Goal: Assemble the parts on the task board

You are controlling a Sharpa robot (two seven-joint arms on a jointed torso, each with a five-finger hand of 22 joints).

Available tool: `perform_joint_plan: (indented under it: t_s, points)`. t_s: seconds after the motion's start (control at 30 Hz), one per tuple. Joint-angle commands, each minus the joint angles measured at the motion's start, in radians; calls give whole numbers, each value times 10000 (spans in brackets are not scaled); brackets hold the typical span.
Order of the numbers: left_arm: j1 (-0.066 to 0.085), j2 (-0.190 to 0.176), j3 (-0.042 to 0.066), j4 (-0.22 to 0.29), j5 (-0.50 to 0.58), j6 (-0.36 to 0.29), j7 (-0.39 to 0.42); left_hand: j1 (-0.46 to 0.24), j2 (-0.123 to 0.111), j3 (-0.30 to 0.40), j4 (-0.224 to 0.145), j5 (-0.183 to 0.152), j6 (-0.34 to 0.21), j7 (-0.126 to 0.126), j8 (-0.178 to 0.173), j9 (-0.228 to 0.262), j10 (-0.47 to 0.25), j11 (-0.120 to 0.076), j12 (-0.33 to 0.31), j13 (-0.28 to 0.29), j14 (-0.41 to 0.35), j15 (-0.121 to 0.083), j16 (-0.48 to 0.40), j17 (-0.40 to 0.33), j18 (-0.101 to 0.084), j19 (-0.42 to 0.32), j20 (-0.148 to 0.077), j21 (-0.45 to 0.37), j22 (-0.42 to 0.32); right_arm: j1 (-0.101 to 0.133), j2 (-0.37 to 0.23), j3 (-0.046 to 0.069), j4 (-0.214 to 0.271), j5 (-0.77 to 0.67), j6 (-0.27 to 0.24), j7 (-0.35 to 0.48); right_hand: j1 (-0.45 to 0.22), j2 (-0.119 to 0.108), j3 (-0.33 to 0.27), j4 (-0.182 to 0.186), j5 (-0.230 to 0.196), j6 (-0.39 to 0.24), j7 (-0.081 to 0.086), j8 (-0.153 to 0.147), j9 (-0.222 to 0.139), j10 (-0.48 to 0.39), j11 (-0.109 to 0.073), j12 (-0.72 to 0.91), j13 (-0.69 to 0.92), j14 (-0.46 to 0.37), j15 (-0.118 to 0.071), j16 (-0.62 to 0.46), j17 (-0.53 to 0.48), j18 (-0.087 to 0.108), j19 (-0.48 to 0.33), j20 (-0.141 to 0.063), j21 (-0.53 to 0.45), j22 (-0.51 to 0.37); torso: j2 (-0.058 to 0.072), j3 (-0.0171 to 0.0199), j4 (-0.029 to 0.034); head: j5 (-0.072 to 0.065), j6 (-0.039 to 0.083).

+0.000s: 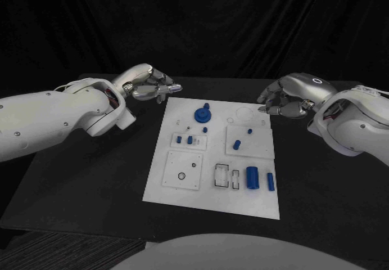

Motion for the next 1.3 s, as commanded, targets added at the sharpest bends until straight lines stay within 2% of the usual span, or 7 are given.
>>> perform_joint_plan:
  t_s: [0.03,0.17,0.3,0.43,0.57,0.9,1.3]
  points:
    - [-178,-20,0,-47,1114,-22,1851,443,145,-324,-25,421,-252,-7,-167,-1057,-168,-32,-1179,-1625,494,-81,-13,-774,288,330,148,-138,75,42,105,3,-76,-556,910,106,242,-169,91,-51,-53,40,-123,-168,5,-400,190,-899,-676,378,211,875,708,10,-17,86,-176,10,5,-5,0,32,-1]
    - [-428,-63,-2,-93,1345,-11,2536,751,280,-571,-10,696,-625,-117,-197,-2173,-394,-144,-1985,-2954,895,-309,5,-1420,502,630,184,-259,164,44,241,3,-167,-915,1592,-12,325,-343,-21,-257,-355,-481,-423,-667,-126,-1773,331,-1525,-1100,185,133,1354,1054,159,-449,63,-1279,-298,6,-14,-2,-19,-1]
    - [-666,-72,-3,-171,1965,68,3280,1214,324,-612,-18,1095,-935,-187,-212,-2917,-632,-254,-2375,-3712,733,-311,-136,-1813,527,603,175,-508,156,-15,358,2,-239,-1379,2138,-73,322,-324,-106,-408,-344,-532,-345,-781,-129,-2156,305,-1478,-1145,35,138,1392,1026,160,-479,80,-1382,-312,18,-6,-14,-61,-1]
    - [-840,-76,-3,-241,2467,197,3880,1719,404,-713,-19,1472,-1016,-263,-175,-3848,-963,-325,-2487,-4538,-1254,298,-1533,-2957,252,-715,480,-1892,-358,-106,441,2,-289,-1745,2367,-58,354,-305,-119,-498,-180,-538,-397,-824,-127,-2204,300,-1385,-1145,-56,143,1320,927,160,-495,84,-1433,-317,26,-9,20,-138,-1]
    - [-967,-91,-3,-275,2758,309,4320,1994,513,-803,-6,1664,-892,-338,-80,-4569,-1266,-380,-2270,-5264,-2895,98,-3032,-4417,234,-2473,280,-3872,-1518,-201,478,2,-324,-1918,2482,-22,371,-279,-121,-588,124,-459,-369,-833,-102,-2245,294,-1269,-1153,-141,141,1290,856,160,-517,85,-1497,-319,29,-7,10,-169,-1]
    - [-1112,-123,-4,-316,2948,672,4554,2221,662,-843,-1,1971,-809,-349,170,-5422,-1480,-344,-1631,-6247,-3408,65,-3839,-6041,286,-3518,327,-5195,-2936,-459,563,1,-443,-2030,2542,90,438,-335,60,-857,1622,-199,-360,-799,108,-2345,270,-912,-1174,-411,129,1149,581,155,-645,64,-1669,-215,20,-13,8,-210,-1]
    - [-1211,-139,-4,-358,2966,868,4497,2290,678,-815,-3,2086,-778,-348,313,-5619,-1525,-304,-1396,-6508,-3403,119,-3904,-6405,348,-3627,445,-5152,-3313,-695,764,1,-673,-2042,2080,203,424,-401,261,-949,2098,-257,-271,-863,207,-2374,306,-720,-1168,-454,136,1193,544,147,-674,48,-1674,-65,17,4,-7,-207,-1]
